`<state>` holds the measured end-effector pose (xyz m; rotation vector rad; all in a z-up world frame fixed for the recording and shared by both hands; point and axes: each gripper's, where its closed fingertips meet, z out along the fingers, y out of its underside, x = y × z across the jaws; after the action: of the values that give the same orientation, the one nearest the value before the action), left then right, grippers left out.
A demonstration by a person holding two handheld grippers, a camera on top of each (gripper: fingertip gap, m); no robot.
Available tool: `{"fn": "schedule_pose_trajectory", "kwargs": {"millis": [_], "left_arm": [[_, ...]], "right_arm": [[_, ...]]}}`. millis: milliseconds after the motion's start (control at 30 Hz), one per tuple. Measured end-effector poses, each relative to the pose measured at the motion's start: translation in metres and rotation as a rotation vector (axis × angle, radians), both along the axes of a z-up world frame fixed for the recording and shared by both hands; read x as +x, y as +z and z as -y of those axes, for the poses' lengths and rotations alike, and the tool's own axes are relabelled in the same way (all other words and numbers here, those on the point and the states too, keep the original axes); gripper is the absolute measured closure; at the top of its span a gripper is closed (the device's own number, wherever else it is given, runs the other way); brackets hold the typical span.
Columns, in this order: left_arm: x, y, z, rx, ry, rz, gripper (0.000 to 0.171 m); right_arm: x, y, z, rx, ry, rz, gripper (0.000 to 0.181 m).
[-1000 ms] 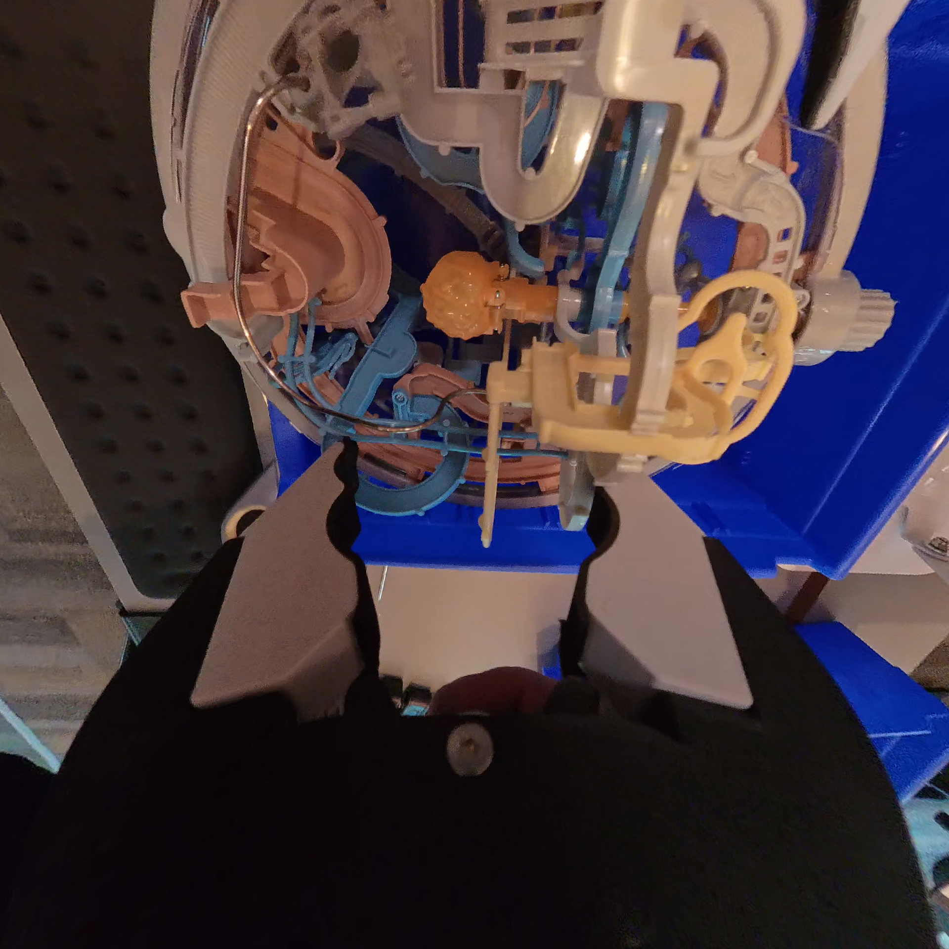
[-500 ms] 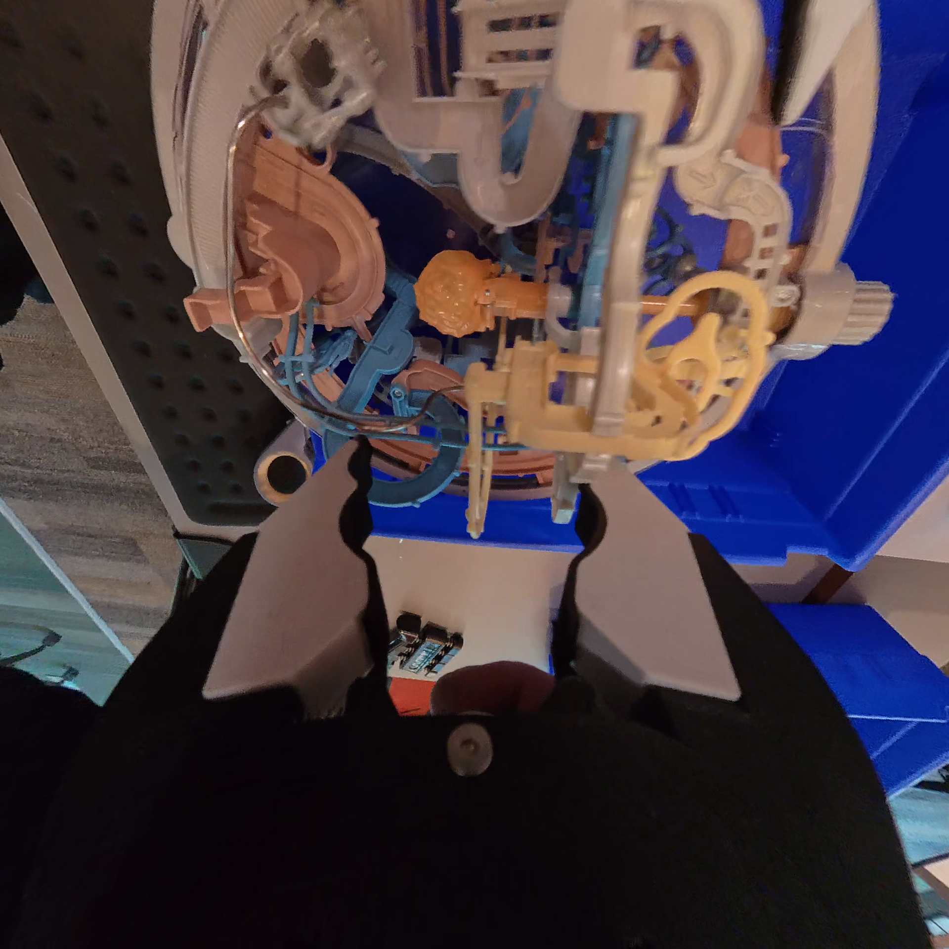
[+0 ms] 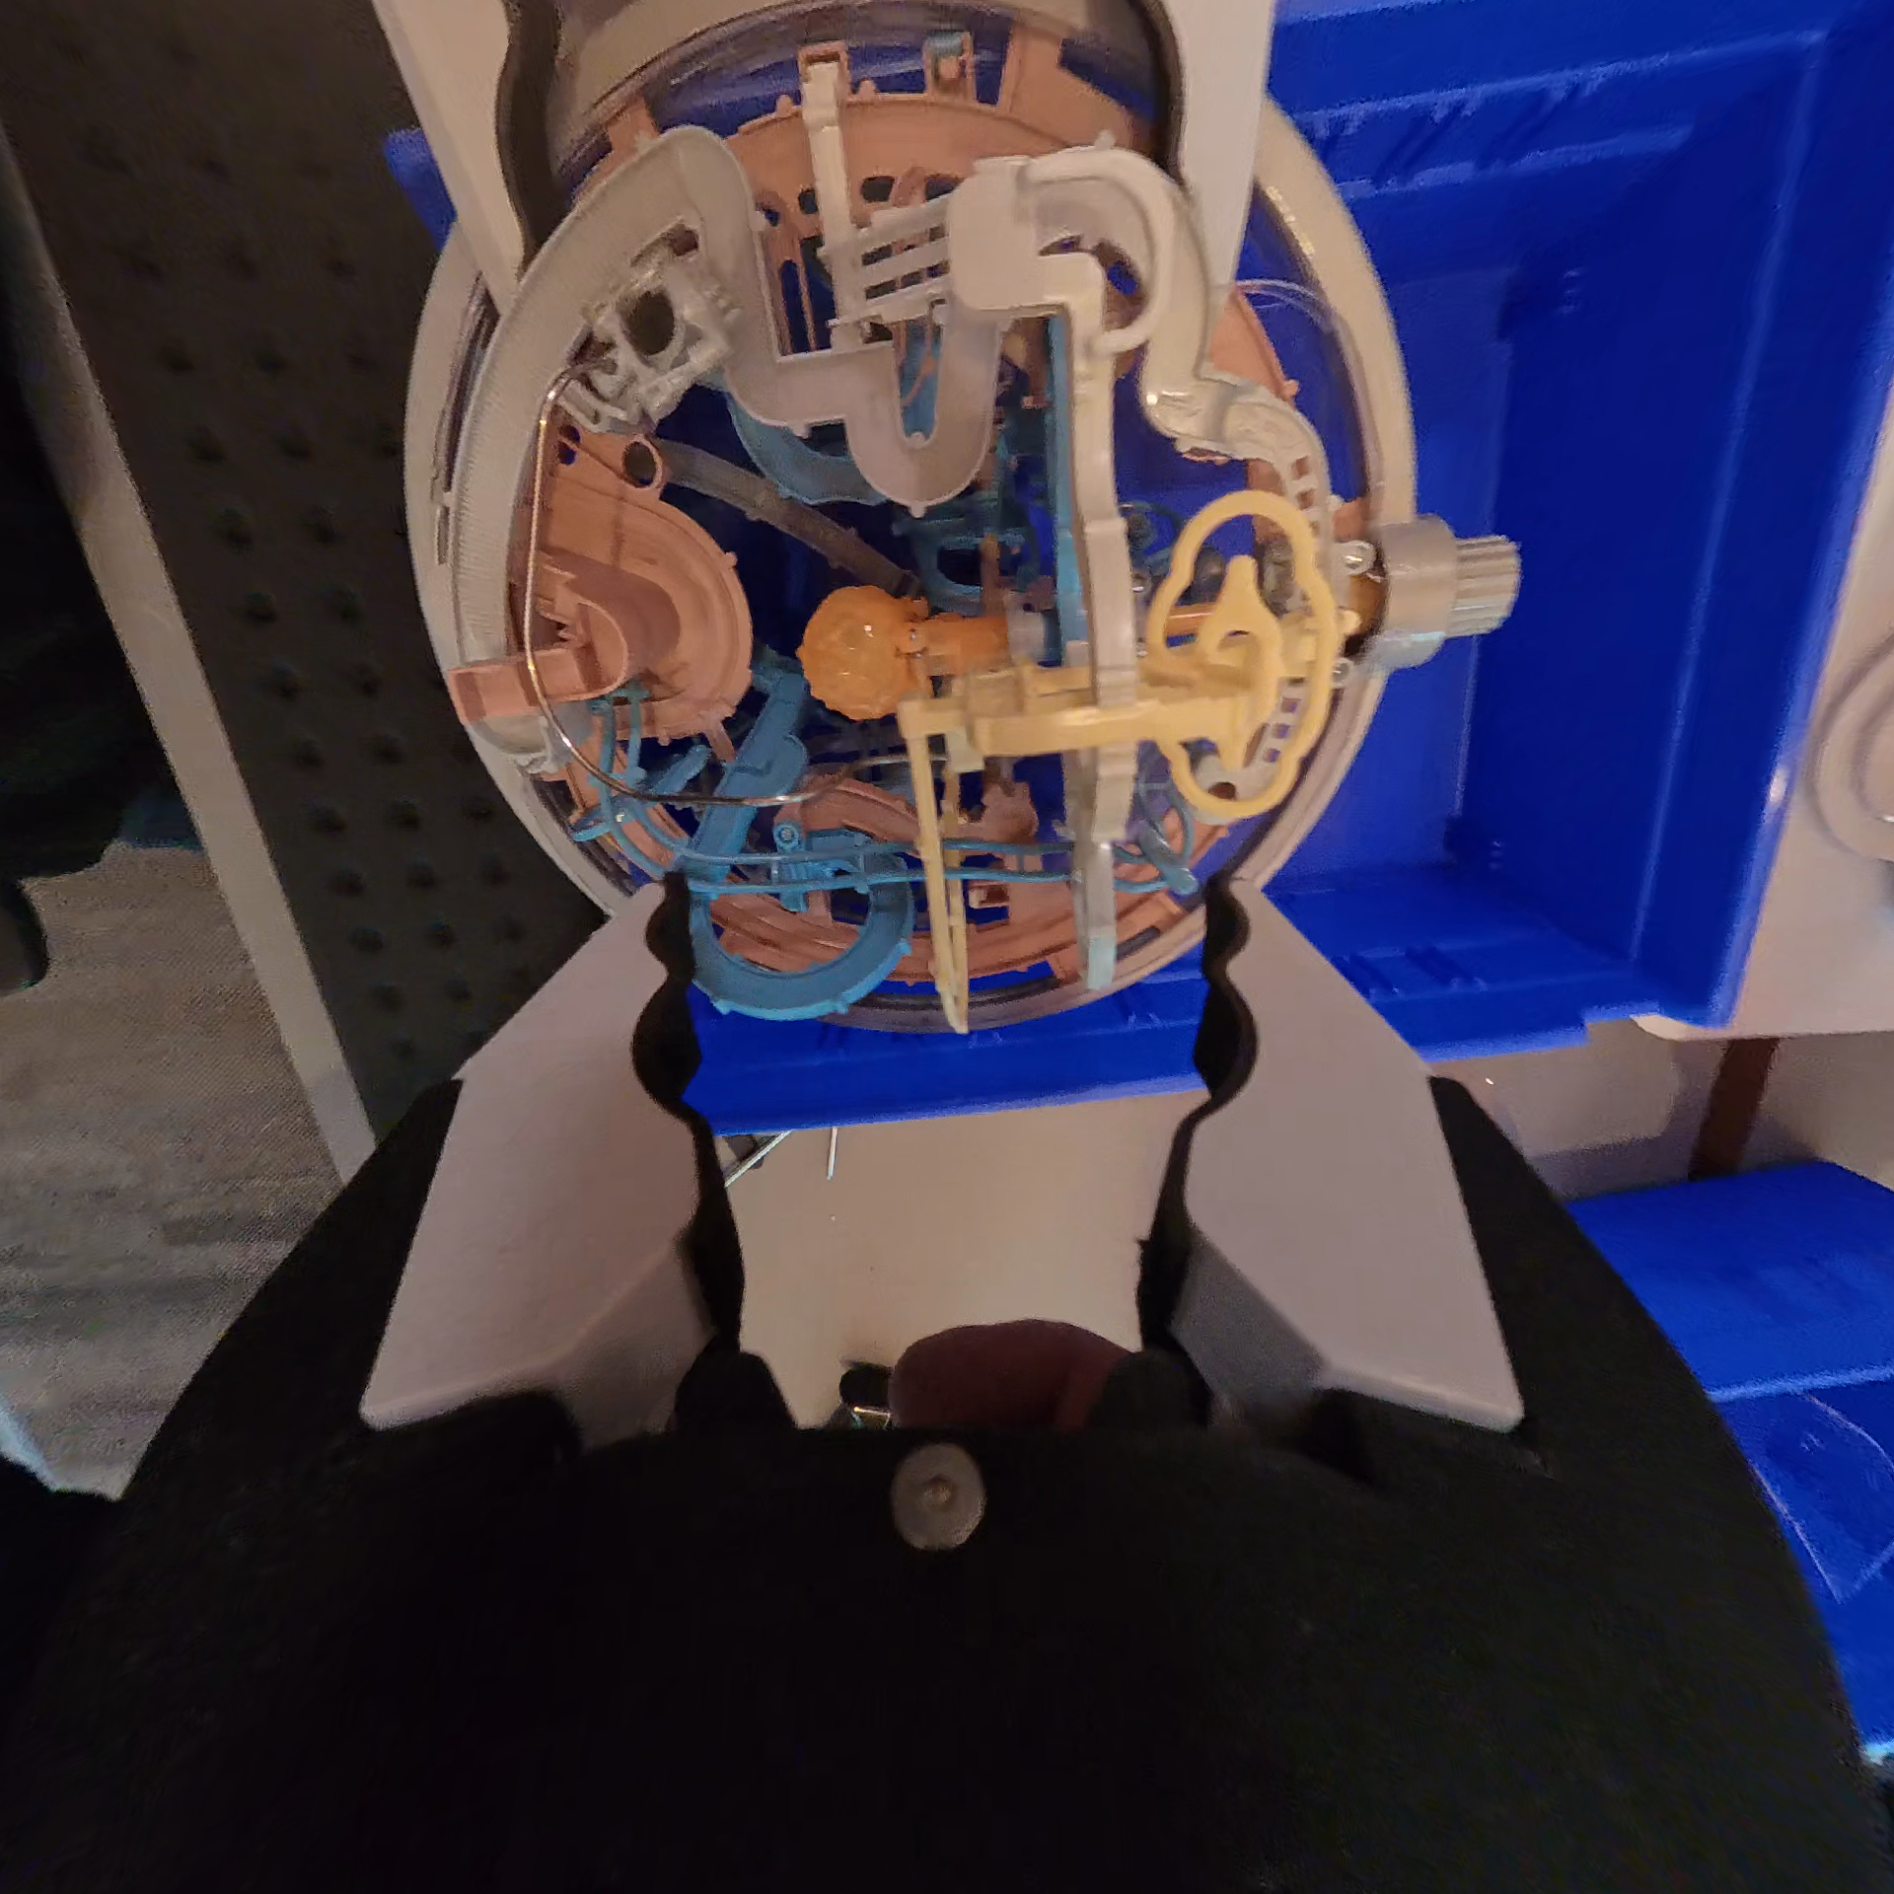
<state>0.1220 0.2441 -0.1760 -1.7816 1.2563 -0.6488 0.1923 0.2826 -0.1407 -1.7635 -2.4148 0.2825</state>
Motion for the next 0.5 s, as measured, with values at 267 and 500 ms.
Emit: {"fn": "schedule_pose_trajectory", "kwargs": {"millis": [267, 500], "left_arm": [[-0.032, 0.011, 0.000, -0.017, -0.045, -0.095, 0.045], [-0.021, 0.008, -0.008, -0.021, -0.090, -0.133, 0.043]], "right_arm": [[-0.002, -0.021, 0.013, -0.012, -0.061, -0.136, 0.066], [-0.017, -0.030, 0.009, -0.035, -0.149, -0.348, 0.128]]}}
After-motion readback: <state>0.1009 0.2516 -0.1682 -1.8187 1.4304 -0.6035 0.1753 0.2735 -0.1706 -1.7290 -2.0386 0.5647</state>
